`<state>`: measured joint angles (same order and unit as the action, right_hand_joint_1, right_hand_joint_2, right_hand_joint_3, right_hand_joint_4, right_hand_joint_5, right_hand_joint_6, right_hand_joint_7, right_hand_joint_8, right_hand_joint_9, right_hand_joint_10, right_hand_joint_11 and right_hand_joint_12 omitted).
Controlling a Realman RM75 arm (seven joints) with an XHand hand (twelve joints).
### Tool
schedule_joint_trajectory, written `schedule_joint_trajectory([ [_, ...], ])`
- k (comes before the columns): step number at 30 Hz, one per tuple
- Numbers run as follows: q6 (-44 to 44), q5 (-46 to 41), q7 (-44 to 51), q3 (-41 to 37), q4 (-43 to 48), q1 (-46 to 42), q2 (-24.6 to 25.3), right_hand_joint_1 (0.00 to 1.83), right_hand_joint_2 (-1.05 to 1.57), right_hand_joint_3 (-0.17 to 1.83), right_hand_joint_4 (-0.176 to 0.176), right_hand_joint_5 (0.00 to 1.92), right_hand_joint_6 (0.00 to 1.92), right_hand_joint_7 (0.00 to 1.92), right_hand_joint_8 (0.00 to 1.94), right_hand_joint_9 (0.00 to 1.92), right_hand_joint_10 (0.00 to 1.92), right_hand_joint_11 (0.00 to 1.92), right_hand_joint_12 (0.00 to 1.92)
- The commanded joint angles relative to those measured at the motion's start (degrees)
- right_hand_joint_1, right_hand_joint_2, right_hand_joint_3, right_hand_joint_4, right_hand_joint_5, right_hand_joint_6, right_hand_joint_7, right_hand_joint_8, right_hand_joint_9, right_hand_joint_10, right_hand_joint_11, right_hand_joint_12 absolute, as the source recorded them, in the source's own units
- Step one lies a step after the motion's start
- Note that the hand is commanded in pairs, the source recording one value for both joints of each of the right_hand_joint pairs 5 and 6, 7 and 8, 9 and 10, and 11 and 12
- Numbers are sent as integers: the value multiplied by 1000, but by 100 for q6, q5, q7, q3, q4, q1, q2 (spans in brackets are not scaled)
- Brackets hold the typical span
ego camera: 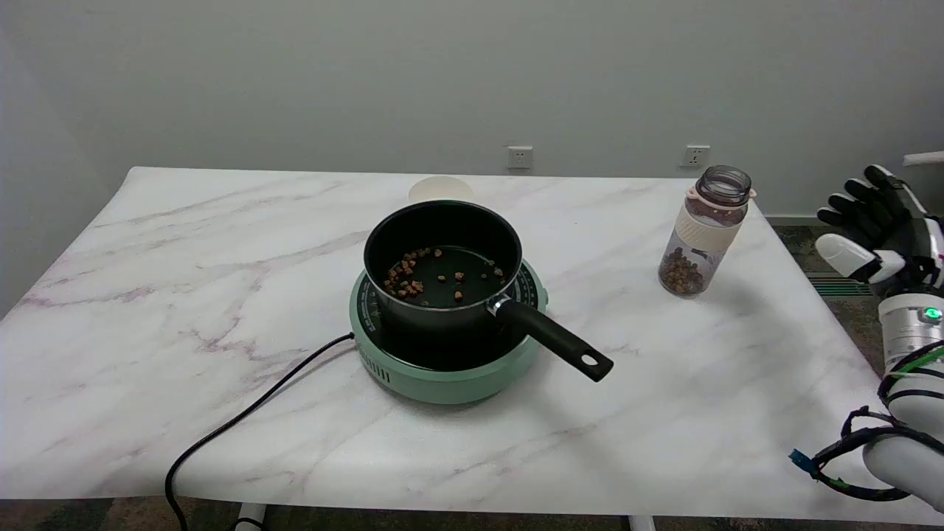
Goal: Pick up the bottle.
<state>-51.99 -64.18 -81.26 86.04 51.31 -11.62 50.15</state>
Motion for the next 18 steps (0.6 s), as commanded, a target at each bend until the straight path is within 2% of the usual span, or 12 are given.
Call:
schedule_joint_trajectory([
  [1,907,1229,158,352,-103,333,-79,1221,-667,1068,0,355,355,449,449,571,571,644,644],
  [18,967,1229,118,783,21,585,-63,1246,-745,1083,0,278,278,398,398,491,491,566,566],
])
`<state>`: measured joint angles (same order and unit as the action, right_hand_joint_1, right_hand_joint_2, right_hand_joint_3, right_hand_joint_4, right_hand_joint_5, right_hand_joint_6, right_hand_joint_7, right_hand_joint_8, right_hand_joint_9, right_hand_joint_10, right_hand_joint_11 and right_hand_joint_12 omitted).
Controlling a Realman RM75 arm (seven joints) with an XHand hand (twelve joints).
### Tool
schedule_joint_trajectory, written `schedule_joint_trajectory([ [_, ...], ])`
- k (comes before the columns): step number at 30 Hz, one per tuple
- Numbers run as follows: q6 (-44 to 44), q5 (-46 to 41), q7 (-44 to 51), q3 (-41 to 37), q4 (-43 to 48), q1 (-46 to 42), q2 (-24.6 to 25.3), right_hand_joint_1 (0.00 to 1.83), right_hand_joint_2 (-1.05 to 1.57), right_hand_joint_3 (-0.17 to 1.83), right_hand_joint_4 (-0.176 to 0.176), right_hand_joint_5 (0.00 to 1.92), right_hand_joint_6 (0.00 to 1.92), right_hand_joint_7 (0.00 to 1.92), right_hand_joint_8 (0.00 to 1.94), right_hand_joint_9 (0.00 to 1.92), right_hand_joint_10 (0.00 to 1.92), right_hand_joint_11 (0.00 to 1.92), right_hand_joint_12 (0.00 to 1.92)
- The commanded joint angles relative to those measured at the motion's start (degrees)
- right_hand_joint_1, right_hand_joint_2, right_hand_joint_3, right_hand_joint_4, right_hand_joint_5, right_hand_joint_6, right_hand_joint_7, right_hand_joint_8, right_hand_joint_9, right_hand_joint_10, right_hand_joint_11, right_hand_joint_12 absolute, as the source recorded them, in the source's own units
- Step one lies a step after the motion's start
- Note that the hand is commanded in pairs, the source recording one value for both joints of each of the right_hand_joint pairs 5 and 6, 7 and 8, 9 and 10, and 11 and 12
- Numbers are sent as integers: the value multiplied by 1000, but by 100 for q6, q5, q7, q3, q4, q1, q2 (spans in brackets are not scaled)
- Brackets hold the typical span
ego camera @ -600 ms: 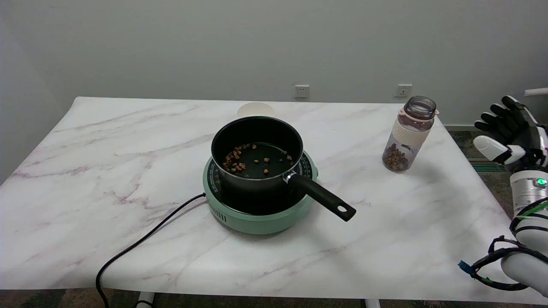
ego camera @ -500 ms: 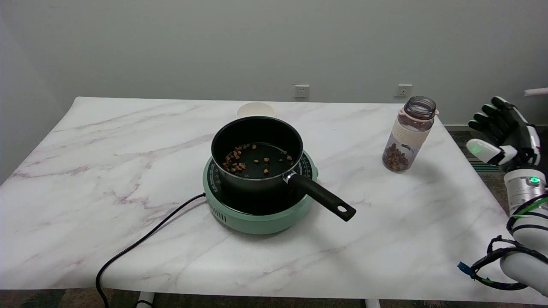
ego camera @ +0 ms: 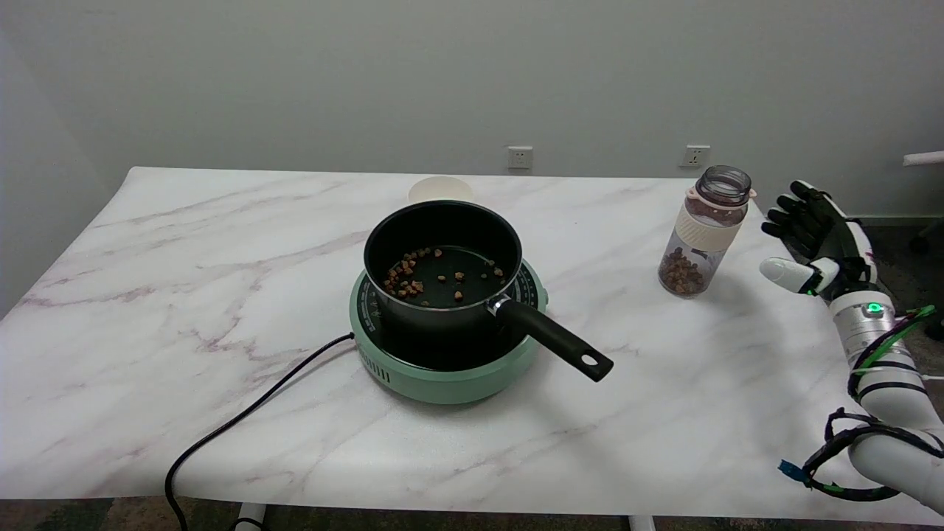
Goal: Pick up the bottle.
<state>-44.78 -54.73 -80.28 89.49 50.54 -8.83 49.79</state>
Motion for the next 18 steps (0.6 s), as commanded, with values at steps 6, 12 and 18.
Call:
schedule_joint_trajectory([
  [6,191,285,20,767,174,597,-36,1246,-749,1081,0,266,266,393,393,486,486,558,558],
  [12,162,285,-44,1087,182,869,21,1239,-764,1088,0,251,251,390,390,481,481,549,549],
  [18,55,285,-269,1262,134,1017,84,1247,-793,1124,0,223,223,375,375,463,463,522,522],
])
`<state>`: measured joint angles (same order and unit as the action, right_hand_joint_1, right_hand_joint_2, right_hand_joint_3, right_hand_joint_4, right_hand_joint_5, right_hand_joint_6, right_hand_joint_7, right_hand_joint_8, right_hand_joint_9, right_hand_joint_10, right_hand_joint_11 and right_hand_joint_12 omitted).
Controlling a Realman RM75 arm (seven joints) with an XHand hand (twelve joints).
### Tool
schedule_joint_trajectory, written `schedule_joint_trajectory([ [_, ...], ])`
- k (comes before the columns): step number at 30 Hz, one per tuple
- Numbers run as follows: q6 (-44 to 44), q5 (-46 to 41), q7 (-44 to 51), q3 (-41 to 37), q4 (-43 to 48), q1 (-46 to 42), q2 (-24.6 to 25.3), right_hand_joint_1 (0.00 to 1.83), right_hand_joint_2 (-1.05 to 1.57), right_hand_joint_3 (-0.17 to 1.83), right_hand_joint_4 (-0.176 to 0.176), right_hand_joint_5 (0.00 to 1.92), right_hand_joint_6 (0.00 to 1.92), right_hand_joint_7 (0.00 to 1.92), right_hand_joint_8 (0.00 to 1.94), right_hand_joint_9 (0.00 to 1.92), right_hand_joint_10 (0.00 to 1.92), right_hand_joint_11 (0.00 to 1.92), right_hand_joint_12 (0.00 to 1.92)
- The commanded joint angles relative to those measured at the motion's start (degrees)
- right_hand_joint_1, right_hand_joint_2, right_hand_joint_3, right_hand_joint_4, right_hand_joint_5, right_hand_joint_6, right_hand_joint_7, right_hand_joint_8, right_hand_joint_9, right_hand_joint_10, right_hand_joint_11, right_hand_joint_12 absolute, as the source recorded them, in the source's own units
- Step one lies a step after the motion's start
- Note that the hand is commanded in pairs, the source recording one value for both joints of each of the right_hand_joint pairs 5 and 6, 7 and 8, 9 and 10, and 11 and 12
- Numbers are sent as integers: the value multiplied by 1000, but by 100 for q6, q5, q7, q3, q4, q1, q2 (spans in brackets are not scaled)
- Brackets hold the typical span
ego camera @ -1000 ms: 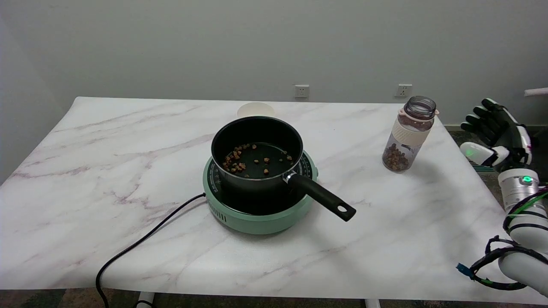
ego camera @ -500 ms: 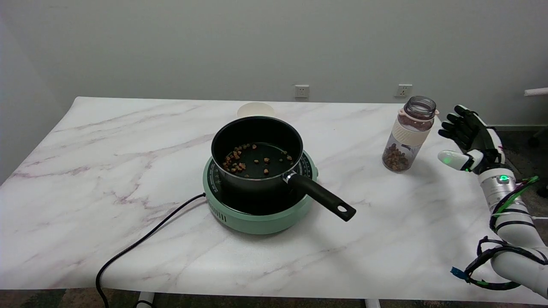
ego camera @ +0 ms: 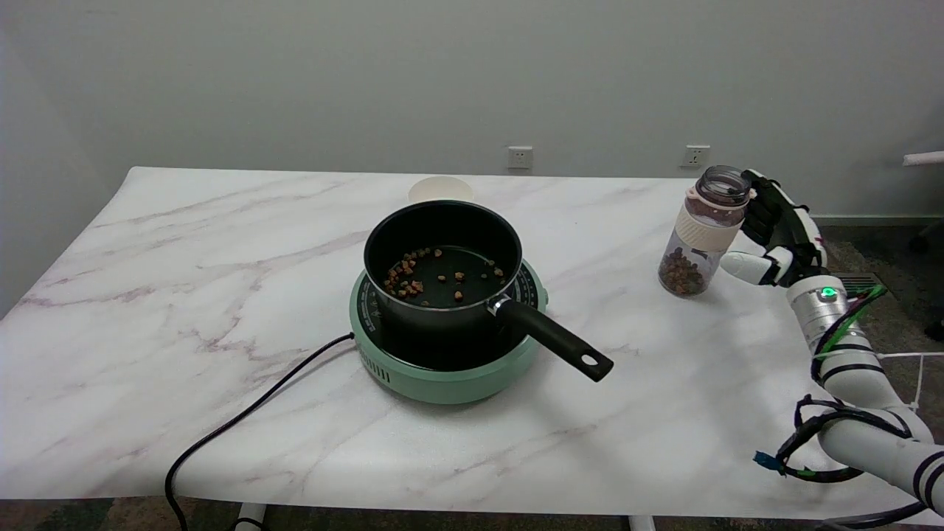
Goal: Pick up the bottle.
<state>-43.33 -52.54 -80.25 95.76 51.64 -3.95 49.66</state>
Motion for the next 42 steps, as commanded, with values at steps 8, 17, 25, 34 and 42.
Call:
schedule_joint_trajectory([
  [8,-210,329,-798,878,-323,752,90,1248,-805,1158,0,225,225,390,390,470,470,525,525],
  [17,-186,321,-798,878,-339,712,98,1250,-802,1148,0,234,234,402,402,483,483,547,547],
  [25,-210,329,-806,850,-416,696,98,1267,-777,1086,0,235,235,405,405,487,487,551,551],
  [34,-218,325,-806,806,-487,688,98,1271,-776,1130,0,253,253,407,407,493,493,551,551],
  [42,-226,329,-806,713,-575,696,98,1318,-666,1040,0,237,237,425,425,501,501,540,540],
])
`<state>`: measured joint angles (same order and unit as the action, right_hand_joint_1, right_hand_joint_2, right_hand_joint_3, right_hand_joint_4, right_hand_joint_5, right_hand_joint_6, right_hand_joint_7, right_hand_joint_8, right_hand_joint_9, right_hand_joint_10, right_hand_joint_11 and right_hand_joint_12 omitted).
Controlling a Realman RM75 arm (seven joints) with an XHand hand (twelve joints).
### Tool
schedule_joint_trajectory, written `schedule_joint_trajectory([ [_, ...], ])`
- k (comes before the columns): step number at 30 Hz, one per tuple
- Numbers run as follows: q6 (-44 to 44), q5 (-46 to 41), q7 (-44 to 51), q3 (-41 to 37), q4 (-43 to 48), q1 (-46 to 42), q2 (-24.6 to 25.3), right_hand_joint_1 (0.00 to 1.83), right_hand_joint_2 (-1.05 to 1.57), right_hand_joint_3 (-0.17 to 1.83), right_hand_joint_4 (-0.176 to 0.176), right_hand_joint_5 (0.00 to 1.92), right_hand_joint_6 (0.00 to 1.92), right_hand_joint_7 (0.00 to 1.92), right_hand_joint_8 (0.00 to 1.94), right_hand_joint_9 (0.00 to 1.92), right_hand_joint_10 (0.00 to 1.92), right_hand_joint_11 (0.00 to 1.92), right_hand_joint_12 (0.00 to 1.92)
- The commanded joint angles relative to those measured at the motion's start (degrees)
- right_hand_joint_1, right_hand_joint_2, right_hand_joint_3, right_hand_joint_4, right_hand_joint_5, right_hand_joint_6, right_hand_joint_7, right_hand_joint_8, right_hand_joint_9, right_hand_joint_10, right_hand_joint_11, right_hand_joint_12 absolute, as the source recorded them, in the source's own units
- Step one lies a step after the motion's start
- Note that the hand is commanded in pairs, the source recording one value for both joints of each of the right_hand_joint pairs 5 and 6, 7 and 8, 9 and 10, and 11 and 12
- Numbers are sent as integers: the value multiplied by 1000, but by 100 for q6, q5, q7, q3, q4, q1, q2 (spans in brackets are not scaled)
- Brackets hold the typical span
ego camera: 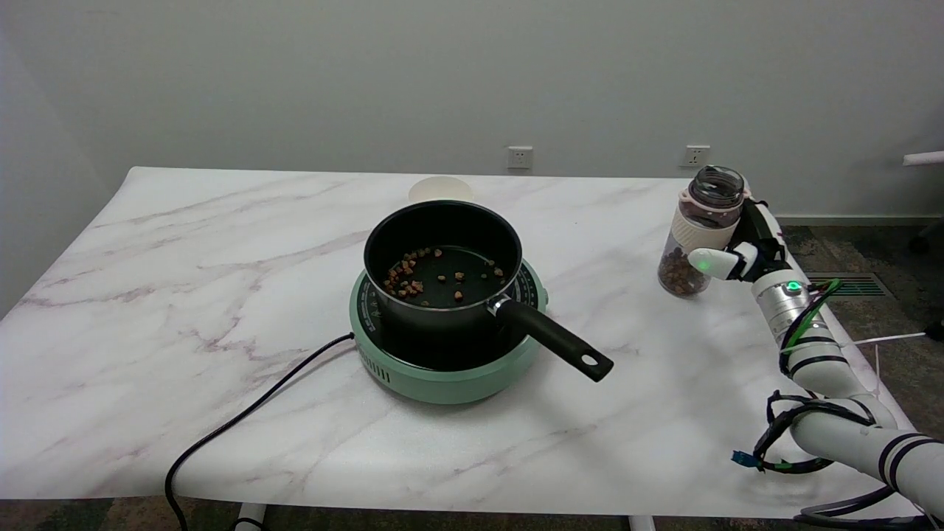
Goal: Pick up the bottle.
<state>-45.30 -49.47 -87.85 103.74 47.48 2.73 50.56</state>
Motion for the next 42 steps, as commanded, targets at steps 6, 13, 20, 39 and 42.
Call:
schedule_joint_trajectory([
  [6,-29,22,-46,-120,-208,28,7,1367,-338,869,0,303,303,575,575,680,680,514,514],
  [13,-29,1,-46,-120,-275,28,7,1410,-60,873,0,594,594,830,830,888,888,591,591],
  [20,15,-26,-46,-145,-336,44,7,1455,91,923,0,794,794,943,943,1001,1001,704,704],
  [39,43,22,-46,-256,-499,161,-41,1455,212,961,0,1151,1151,1237,1237,1072,1072,831,831],
  [42,43,22,-46,-272,-458,204,-56,1455,203,966,0,1153,1153,1240,1240,1074,1074,833,833],
])
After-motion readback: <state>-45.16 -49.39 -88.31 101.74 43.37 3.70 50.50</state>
